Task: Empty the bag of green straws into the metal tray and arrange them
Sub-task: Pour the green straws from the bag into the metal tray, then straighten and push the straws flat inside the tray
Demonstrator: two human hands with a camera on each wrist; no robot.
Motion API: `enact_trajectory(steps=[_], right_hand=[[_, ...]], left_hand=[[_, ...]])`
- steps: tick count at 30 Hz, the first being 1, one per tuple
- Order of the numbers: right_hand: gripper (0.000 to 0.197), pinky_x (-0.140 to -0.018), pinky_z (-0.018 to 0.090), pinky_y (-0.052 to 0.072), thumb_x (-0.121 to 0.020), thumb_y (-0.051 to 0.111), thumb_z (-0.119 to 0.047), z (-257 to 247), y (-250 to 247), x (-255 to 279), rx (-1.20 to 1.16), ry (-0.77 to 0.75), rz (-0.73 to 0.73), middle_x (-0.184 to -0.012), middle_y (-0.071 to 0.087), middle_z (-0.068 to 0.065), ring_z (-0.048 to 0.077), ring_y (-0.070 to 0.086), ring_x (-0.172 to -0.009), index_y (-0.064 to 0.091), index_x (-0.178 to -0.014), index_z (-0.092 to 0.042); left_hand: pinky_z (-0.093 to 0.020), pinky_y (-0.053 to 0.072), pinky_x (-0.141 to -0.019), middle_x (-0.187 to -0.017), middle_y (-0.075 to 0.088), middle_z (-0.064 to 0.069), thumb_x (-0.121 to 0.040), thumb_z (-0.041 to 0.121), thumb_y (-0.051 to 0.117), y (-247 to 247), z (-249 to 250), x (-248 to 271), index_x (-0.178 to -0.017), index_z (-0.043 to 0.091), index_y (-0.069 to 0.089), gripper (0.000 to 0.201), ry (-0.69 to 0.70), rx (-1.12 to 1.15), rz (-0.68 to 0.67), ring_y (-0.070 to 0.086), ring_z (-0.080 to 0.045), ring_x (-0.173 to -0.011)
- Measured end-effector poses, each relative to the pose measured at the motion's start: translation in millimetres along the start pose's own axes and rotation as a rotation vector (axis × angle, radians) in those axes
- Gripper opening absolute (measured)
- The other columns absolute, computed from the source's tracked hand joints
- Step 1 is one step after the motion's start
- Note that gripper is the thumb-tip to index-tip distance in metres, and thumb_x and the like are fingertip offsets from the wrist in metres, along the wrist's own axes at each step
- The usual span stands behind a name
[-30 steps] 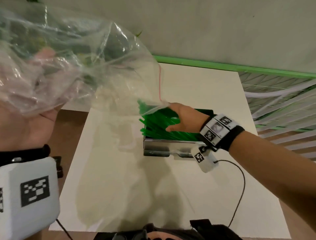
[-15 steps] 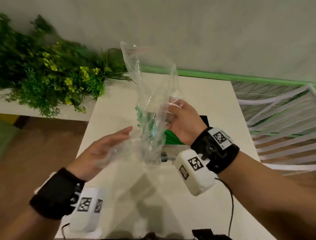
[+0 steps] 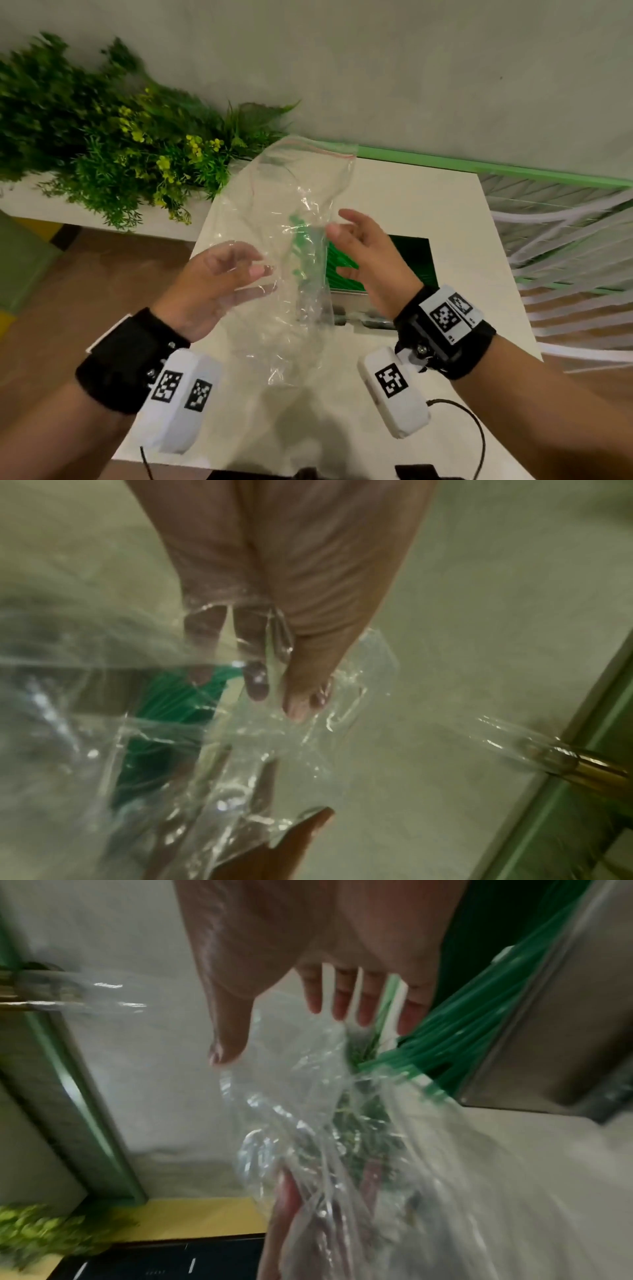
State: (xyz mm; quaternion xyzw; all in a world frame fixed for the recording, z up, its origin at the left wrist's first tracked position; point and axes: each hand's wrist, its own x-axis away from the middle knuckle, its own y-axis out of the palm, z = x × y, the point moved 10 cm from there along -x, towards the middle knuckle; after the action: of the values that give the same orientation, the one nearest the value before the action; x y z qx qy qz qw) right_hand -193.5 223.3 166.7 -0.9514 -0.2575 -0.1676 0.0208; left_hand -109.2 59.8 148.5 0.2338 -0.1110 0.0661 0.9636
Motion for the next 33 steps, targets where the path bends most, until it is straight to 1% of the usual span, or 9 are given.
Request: enact_trajectory(steps=[3,7,10,13,18,21,26,29,33], right_hand=[[0.076,-0.097,0.054,0.047,-0.074,0.075,-0.029,37,26,9,-0.071,0.198,-0.221,-0.130,0.059,0.008,0.023,0.059,-0.115,0.036,-0.138,-0.021],[0.034,-0.066,0.025,0.057,-0.083,0.062,0.004,35,35,5,-0.174,0.127,-0.225,-0.106,0.061,0.011,0.015,0.066,-0.080,0.055,-0.114,-0.010],[0.013,-0.067,0.038,0.043,-0.085,0.060,0.001,38,29,2,0.000,0.076,-0.177,-0.090,0.059,0.017,0.028,0.052,-0.074,0.065,-0.089,-0.011],[0.006,-0.062,0.033,0.045,-0.086,0.060,-0.004,39,27,9,0.123,0.026,-0.176,-0.077,0.059,0.011,0.021,0.055,-0.065,0.065,-0.083,-0.006],[0.073,-0.103,0.046,0.041,-0.063,0.060,-0.074,47,42,24,-0.061,0.130,-0.422,-0.118,0.064,-0.002,0.030,0.054,-0.119,0.058,-0.118,-0.025],[0.079,-0.101,0.034,0.043,-0.055,0.083,-0.046,49,61,40,0.044,0.103,-0.572,-0.120,0.060,-0.015,0.011,0.055,-0.118,0.044,-0.123,-0.043],[0.045,-0.089,0.034,0.054,-0.080,0.069,-0.004,55,48,25,0.117,0.031,-0.229,-0.090,0.071,0.001,0.009,0.069,-0.080,0.050,-0.121,-0.007],[0.050,-0.083,0.038,0.056,-0.082,0.065,0.000,61,37,22,-0.087,0.074,-0.109,-0.073,0.069,0.004,0.018,0.067,-0.071,0.037,-0.120,-0.016],[0.062,-0.092,0.033,0.051,-0.081,0.069,-0.012,11,24,32,0.111,-0.276,0.012,-0.092,0.064,-0.005,0.011,0.062,-0.090,0.030,-0.126,-0.029]], left_hand=[[-0.062,0.048,-0.089,-0.111,0.062,-0.009,-0.048,0.036,0.092,8,-14,6,-0.080,0.016,0.061,0.049,-0.085,0.084,-0.082,0.062,-0.036,-0.111],[-0.072,0.039,-0.090,-0.119,0.066,-0.021,-0.068,0.069,0.059,6,-38,15,-0.093,0.021,0.066,0.055,-0.245,0.442,0.009,0.059,-0.048,-0.111],[-0.060,0.049,-0.090,-0.122,0.067,-0.014,-0.082,0.040,0.067,11,-38,19,-0.094,0.016,0.069,0.026,-0.151,0.268,-0.094,0.058,-0.040,-0.116],[-0.048,0.054,-0.088,-0.100,0.074,-0.016,-0.048,0.025,0.093,2,-36,24,-0.080,0.007,0.076,0.040,-0.057,0.093,-0.032,0.062,-0.040,-0.109],[-0.039,0.060,-0.075,-0.082,0.064,-0.006,-0.035,0.041,0.094,-12,-18,31,-0.073,0.014,0.063,0.056,0.101,-0.132,0.158,0.064,-0.040,-0.093],[-0.061,0.054,-0.079,-0.097,0.051,-0.024,-0.042,0.054,0.088,-9,-20,35,-0.084,0.014,0.055,0.067,0.089,-0.196,0.227,0.058,-0.054,-0.096],[-0.043,0.060,-0.069,-0.112,0.063,-0.008,-0.059,0.007,0.083,-4,-14,48,-0.128,0.052,0.033,0.096,0.083,-0.186,0.176,0.071,-0.029,-0.088],[-0.031,0.061,-0.059,-0.088,0.072,0.016,-0.071,-0.024,0.059,-29,12,65,-0.133,0.064,0.011,0.117,0.250,-0.310,0.305,0.069,-0.009,-0.064],[-0.034,0.059,-0.065,-0.072,0.069,0.003,-0.078,-0.010,0.063,-72,26,83,-0.122,0.039,0.058,0.066,0.303,-0.472,0.418,0.063,-0.008,-0.054]])
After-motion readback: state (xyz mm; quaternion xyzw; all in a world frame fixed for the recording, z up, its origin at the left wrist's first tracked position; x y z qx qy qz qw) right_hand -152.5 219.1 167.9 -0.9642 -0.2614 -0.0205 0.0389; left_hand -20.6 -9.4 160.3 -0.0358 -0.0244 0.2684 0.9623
